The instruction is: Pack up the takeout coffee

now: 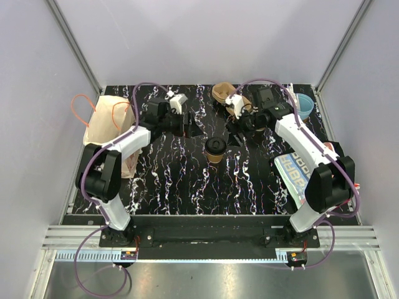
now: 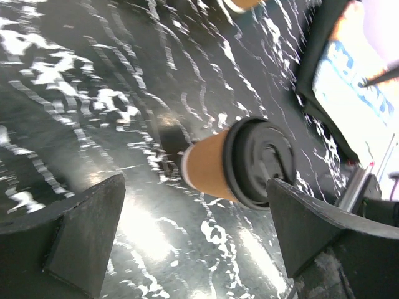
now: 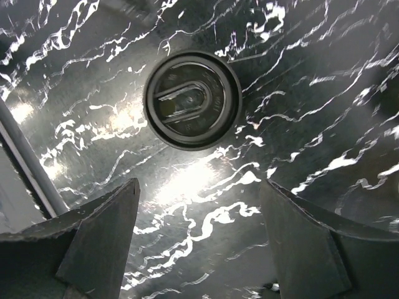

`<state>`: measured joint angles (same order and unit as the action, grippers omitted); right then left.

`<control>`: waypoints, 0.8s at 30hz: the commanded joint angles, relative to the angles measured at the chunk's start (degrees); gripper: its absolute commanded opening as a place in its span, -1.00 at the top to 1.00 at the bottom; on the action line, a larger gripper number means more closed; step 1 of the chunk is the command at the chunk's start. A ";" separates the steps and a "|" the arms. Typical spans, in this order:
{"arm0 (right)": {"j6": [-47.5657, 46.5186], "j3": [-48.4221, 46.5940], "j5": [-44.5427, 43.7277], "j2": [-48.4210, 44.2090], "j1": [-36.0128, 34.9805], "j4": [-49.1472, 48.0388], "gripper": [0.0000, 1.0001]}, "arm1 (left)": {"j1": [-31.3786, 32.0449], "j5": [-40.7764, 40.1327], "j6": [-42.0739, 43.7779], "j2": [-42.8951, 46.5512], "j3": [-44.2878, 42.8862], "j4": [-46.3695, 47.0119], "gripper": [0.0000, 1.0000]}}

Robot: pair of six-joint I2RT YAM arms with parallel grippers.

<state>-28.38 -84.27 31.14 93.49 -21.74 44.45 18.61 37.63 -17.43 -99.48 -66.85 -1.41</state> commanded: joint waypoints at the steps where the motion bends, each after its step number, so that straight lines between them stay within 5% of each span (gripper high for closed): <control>1: 6.75 2.71 5.86 0.55 1.61 -7.26 -0.66 | 2.22 2.10 1.35 -0.54 -4.51 -1.31 -0.98; 24: 16.08 8.59 14.13 3.19 6.88 -16.76 -0.62 | 5.91 3.68 1.70 -8.18 -6.54 -3.60 -0.94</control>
<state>-13.54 -76.27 42.87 97.43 -15.20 29.98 24.32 39.31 -16.78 -107.15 -71.61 -6.50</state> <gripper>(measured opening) 0.814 0.975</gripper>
